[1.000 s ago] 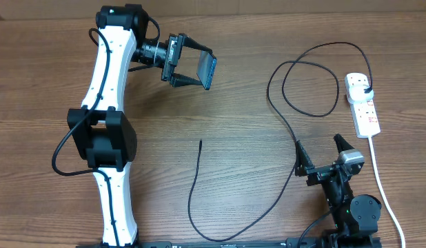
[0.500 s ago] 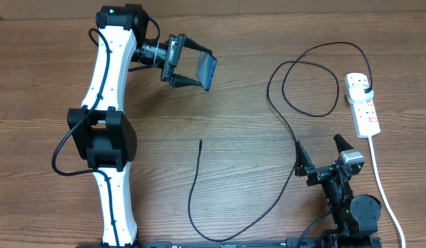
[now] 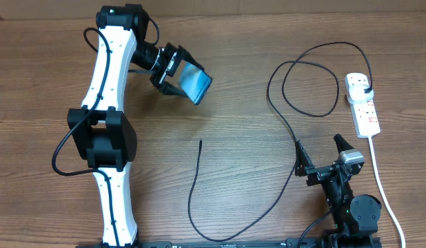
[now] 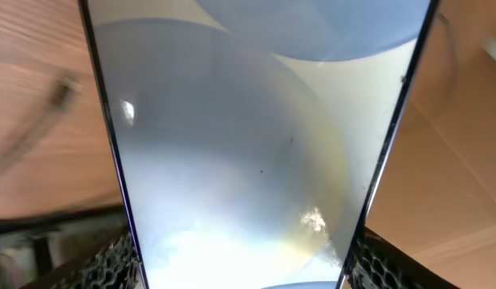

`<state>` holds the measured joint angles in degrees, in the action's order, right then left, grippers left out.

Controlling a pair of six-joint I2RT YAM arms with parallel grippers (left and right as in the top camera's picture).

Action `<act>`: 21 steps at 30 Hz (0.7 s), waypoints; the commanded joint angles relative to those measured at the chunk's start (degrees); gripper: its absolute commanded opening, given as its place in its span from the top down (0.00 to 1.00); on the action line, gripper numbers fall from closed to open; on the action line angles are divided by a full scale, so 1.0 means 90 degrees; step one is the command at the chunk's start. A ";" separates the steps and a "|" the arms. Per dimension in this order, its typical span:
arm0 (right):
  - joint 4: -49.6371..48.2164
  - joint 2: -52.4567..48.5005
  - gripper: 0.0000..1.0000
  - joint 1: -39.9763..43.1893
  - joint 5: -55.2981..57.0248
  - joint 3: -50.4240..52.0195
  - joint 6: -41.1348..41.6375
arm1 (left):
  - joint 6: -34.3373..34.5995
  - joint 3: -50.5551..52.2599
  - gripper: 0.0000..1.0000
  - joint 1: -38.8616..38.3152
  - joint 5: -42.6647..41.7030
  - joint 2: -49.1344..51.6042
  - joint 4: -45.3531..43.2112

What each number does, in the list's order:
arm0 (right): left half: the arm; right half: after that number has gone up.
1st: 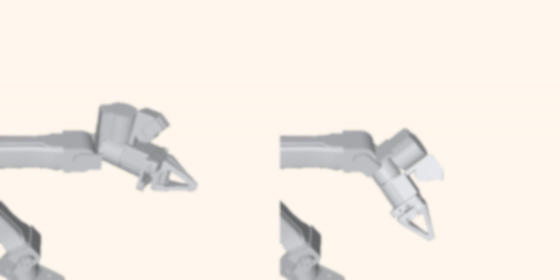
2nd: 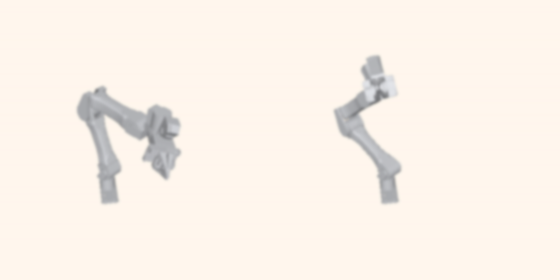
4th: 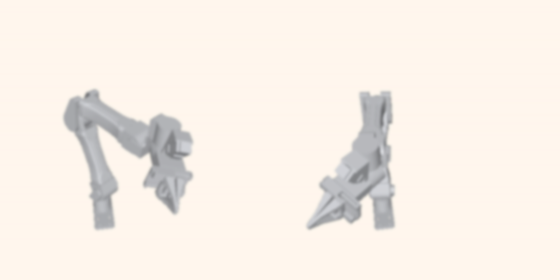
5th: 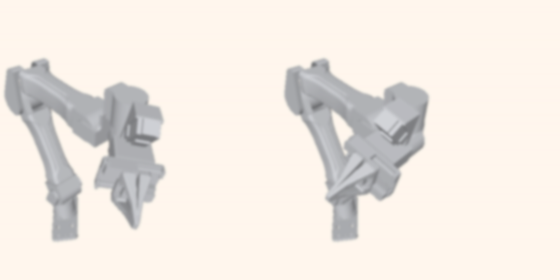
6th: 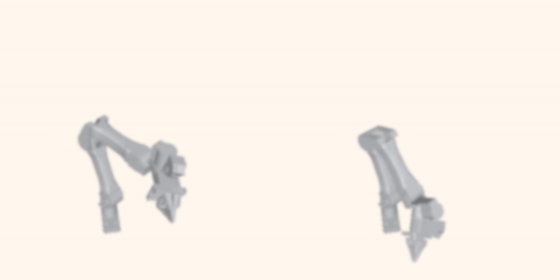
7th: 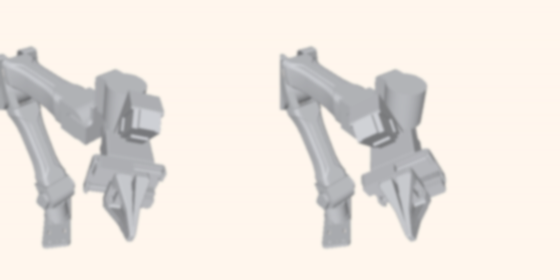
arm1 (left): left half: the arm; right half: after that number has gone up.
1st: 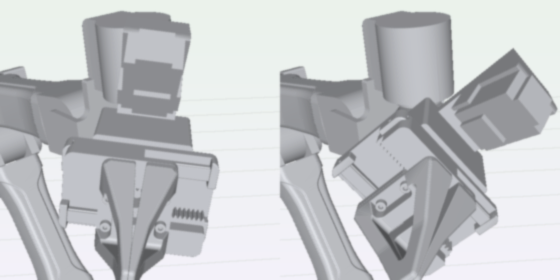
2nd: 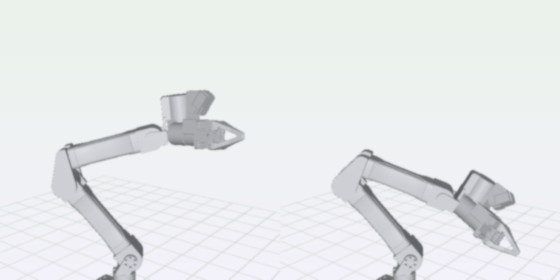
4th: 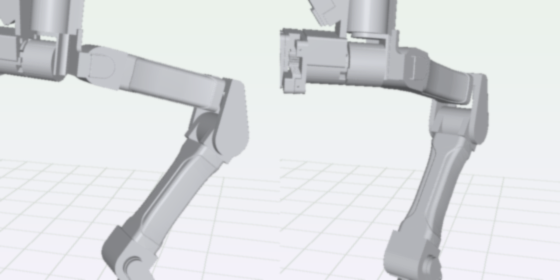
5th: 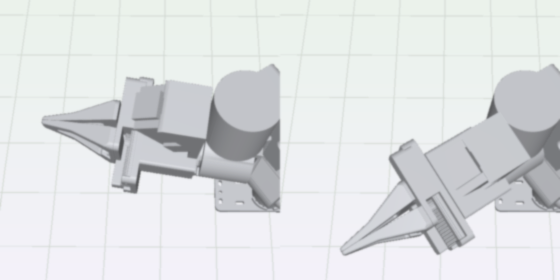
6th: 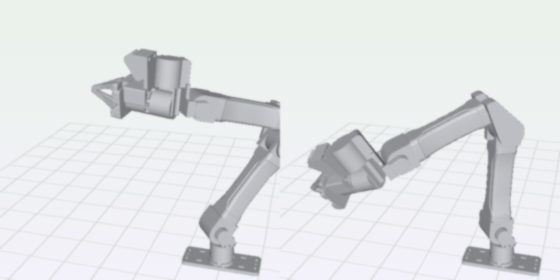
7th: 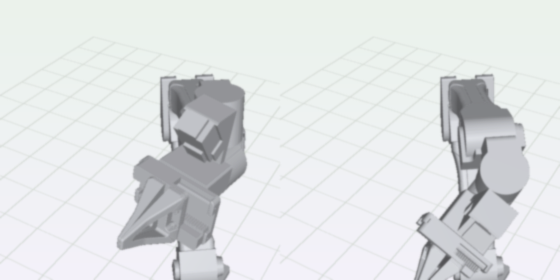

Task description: Plug charger to phone and switch on socket

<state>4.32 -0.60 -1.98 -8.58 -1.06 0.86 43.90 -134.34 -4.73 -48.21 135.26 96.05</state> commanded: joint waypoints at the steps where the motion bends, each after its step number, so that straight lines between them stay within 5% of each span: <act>1: -0.0022 0.0049 0.00 -0.0034 0.0022 0.0068 0.0022 | 0.0155 -0.0197 0.96 -0.0022 0.1171 -0.0017 0.0017; 11: -0.0022 0.0049 0.00 -0.0034 0.0022 0.0068 0.0022 | 0.0729 -0.0197 0.96 -0.0350 0.2244 -0.0017 0.0005; 21: -0.0034 0.0049 0.00 -0.0034 0.0022 0.0068 0.0022 | 0.0850 -0.0197 0.96 -0.0483 0.2276 -0.0017 -0.0063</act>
<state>4.32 -0.60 -1.98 -8.60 -1.06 0.89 49.93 -134.34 -9.17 -28.18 135.26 95.55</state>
